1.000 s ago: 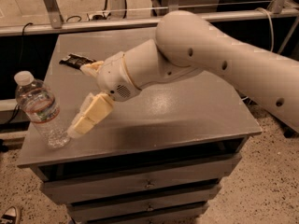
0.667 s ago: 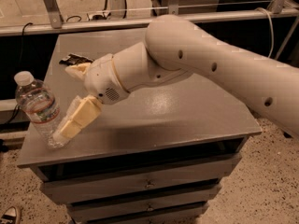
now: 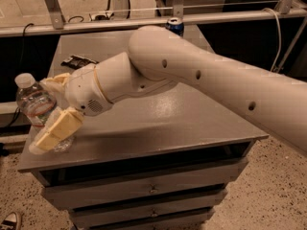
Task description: Knock water bottle over
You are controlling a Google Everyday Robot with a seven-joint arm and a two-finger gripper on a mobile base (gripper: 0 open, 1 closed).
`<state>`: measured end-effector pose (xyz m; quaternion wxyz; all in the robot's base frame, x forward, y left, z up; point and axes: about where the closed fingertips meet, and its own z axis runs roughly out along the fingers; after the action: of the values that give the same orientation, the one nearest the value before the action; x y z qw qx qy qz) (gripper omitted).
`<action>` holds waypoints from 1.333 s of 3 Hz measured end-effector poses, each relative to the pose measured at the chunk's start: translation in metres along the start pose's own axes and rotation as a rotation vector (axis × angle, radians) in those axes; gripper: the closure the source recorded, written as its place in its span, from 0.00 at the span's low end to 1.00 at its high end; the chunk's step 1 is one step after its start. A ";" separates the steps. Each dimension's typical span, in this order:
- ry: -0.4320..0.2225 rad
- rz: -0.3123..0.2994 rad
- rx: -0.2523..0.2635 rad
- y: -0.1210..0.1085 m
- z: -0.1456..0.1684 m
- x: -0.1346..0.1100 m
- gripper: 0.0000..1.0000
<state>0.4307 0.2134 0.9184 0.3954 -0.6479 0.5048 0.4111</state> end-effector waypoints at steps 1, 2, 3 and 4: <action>0.007 -0.005 -0.016 0.002 0.015 -0.001 0.39; 0.031 0.025 0.009 -0.006 0.016 0.002 0.70; 0.052 0.062 0.063 -0.021 -0.002 0.005 0.92; 0.141 0.087 0.149 -0.045 -0.051 0.018 1.00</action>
Offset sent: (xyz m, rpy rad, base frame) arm 0.0063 0.0205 -0.0136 -0.0463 0.0341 -0.0268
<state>0.4841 0.1683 0.9239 0.3878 -0.6214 0.5882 0.3428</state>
